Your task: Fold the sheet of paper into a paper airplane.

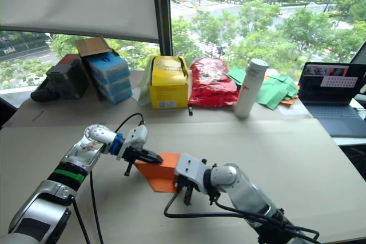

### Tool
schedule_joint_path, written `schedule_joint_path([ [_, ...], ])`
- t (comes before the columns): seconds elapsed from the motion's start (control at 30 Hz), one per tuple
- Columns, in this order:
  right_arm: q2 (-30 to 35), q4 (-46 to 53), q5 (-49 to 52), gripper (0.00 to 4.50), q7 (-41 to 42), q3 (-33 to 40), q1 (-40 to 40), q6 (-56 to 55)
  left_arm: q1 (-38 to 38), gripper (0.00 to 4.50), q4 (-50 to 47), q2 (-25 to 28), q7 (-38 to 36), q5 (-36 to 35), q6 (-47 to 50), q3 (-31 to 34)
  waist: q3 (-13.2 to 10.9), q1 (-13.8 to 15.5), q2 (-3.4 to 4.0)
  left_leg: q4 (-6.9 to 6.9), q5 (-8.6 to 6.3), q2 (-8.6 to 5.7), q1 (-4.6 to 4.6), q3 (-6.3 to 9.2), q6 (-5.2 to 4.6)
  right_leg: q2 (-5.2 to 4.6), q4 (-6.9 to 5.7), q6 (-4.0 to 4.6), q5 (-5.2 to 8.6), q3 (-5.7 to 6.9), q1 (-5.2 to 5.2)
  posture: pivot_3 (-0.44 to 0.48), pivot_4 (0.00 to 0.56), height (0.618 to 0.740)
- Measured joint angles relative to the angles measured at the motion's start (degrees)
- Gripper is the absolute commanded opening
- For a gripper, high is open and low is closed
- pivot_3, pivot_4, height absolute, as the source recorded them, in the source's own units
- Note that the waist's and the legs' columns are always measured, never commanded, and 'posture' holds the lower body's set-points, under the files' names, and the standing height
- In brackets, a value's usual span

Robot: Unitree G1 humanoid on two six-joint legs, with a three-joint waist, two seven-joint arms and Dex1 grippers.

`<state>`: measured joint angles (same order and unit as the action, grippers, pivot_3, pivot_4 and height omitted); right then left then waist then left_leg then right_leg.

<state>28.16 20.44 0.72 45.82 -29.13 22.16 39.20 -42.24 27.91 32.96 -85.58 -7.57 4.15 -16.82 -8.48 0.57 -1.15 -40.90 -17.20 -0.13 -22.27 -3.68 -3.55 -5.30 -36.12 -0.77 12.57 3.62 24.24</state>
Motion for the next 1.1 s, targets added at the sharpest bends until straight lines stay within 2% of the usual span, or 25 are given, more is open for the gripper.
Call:
schedule_joint_path([
  [0.5, 1.49, 3.99, 0.95, 0.0, -0.85, 1.27, -1.0, 5.27, 6.33, 0.03, -10.11, 2.31, -2.21, -0.29, 1.83, 0.0, 0.0, 0.17, 0.0, -0.03, -0.03, -0.01, -0.07, 0.01, -0.04, -0.06, 0.01, -0.02, -0.01, 0.01, 0.02, 0.0, 0.15, 0.74],
  [0.73, 5.6, 12.9, 8.4, 0.0, 1.61, 7.77, -4.44, 14.2, 7.54, 0.03, -15.12, 2.54, -2.01, -0.42, 3.29, -0.07, 0.0, 0.12, 0.0, -0.04, -0.06, 0.0, -0.14, 0.01, -0.1, -0.04, 0.06, -0.05, -0.03, 0.01, 0.06, 0.0, 0.15, 0.74],
  [0.9, 5.46, 14.37, 14.25, 0.0, 2.99, 12.65, -1.01, 16.55, 9.66, 0.03, -17.06, 3.2, -2.38, -0.22, 1.42, -1.36, -0.01, -0.24, 0.01, -0.03, -0.07, 0.02, -0.09, 0.02, -0.11, -0.01, 0.03, -0.04, -0.03, -0.04, 0.07, 0.0, 0.15, 0.74],
  [1.03, 4.9, 11.51, 13.98, 0.0, 2.59, 11.02, 1.9, 14.94, 10.24, 0.03, -17.31, 4.05, -2.69, 0.87, -0.82, -2.26, 0.0, -0.08, 0.01, -0.03, -0.07, 0.0, -0.11, 0.0, -0.12, -0.03, 0.05, -0.04, -0.02, -0.03, 0.07, 0.0, 0.15, 0.74],
  [1.1, 4.83, 9.35, 12.97, 0.0, 2.5, 7.9, 2.26, 12.99, 10.7, 0.03, -17.34, 4.52, -2.67, 0.92, -1.77, -2.31, -0.01, -0.01, 0.01, -0.03, -0.08, -0.01, -0.13, 0.0, -0.13, -0.04, 0.06, -0.05, -0.03, -0.02, 0.07, 0.0, 0.15, 0.74],
])
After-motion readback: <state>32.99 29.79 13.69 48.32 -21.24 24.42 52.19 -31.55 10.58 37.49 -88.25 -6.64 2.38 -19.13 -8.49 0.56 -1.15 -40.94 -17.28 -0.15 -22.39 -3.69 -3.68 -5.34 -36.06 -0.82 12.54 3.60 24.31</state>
